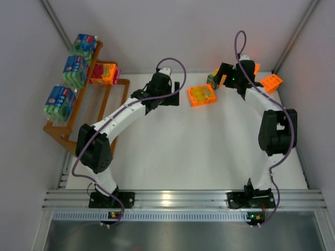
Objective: Place and organize the cleaning sponges onto the shelf
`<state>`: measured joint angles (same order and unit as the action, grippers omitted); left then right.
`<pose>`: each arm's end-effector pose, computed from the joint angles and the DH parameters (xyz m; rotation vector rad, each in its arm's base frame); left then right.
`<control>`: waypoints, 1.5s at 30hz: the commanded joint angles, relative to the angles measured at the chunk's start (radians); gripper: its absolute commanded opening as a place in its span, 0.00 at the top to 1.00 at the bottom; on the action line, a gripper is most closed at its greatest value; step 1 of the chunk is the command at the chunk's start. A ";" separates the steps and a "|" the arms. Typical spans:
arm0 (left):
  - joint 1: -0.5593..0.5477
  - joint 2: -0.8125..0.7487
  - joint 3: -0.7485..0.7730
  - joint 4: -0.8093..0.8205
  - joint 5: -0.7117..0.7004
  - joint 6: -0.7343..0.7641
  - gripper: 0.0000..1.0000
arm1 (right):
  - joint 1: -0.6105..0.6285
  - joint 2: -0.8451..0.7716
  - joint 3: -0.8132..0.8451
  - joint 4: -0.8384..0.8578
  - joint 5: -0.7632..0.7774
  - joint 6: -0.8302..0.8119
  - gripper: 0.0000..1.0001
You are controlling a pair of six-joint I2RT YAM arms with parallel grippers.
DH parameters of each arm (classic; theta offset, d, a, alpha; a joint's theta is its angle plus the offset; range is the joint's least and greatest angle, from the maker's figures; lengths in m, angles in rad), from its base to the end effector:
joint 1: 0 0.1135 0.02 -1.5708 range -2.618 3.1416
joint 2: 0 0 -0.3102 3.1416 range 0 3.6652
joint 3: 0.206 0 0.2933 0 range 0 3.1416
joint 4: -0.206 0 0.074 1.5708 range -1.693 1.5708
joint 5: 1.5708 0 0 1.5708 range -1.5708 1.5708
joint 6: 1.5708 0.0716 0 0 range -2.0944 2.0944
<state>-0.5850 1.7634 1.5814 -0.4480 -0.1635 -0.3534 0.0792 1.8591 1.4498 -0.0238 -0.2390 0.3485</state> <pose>0.4145 -0.2606 0.3398 0.1640 2.2066 -0.3467 0.5228 0.0585 0.2914 0.1176 2.0244 0.5116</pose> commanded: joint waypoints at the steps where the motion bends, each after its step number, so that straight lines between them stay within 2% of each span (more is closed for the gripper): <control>1: 0.007 -0.076 -0.115 0.081 -0.034 -0.108 0.11 | 0.080 0.124 0.153 -0.106 0.194 -0.144 0.01; 5: 0.007 -0.125 -0.205 0.109 0.001 -0.110 0.11 | 0.117 0.264 0.266 -0.142 0.271 -0.167 0.01; 11: 0.005 -0.153 -0.280 0.120 0.019 -0.098 0.11 | 0.125 0.333 0.310 -0.142 0.196 -0.164 0.01; 17: 0.007 -0.151 -0.320 0.126 0.024 -0.110 0.11 | 0.143 0.425 0.412 -0.215 0.207 -0.177 0.01; 19: 0.007 -0.154 -0.327 0.126 0.018 -0.107 0.11 | 0.154 0.434 0.419 -0.231 0.217 -0.180 0.03; 30: 0.007 -0.176 -0.351 0.156 -0.024 -0.076 0.11 | 0.209 0.298 0.114 -0.150 0.167 -0.103 0.23; 33: 0.010 -0.188 -0.388 0.172 -0.065 -0.110 0.12 | 0.224 0.221 -0.018 -0.131 0.147 -0.053 0.25; 38: 0.011 -0.245 -0.451 0.172 -0.068 -0.234 0.12 | 0.316 0.040 -0.285 -0.153 0.269 0.182 0.22; 39: 0.011 -0.257 -0.466 0.173 -0.064 -0.252 0.12 | 0.371 0.013 -0.323 -0.156 0.300 0.246 0.23; 40: 0.011 -0.284 -0.478 0.173 -0.062 -0.266 0.12 | 0.404 -0.035 -0.392 -0.169 0.325 0.391 0.23; 42: 0.010 -0.317 -0.512 0.172 -0.051 -0.266 0.12 | 0.493 -0.072 -0.445 -0.171 0.359 0.516 0.24; 43: 0.010 -0.352 -0.521 0.172 -0.048 -0.265 0.12 | 0.523 -0.095 -0.471 -0.192 0.372 0.656 0.24; 45: 0.008 -0.386 -0.560 0.172 -0.047 -0.262 0.12 | 0.605 -0.113 -0.494 -0.174 0.374 0.760 0.24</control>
<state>-0.5770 1.4612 1.0542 -0.3202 -0.2062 -0.5831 0.5888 1.7679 1.0115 -0.1078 0.0708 0.8112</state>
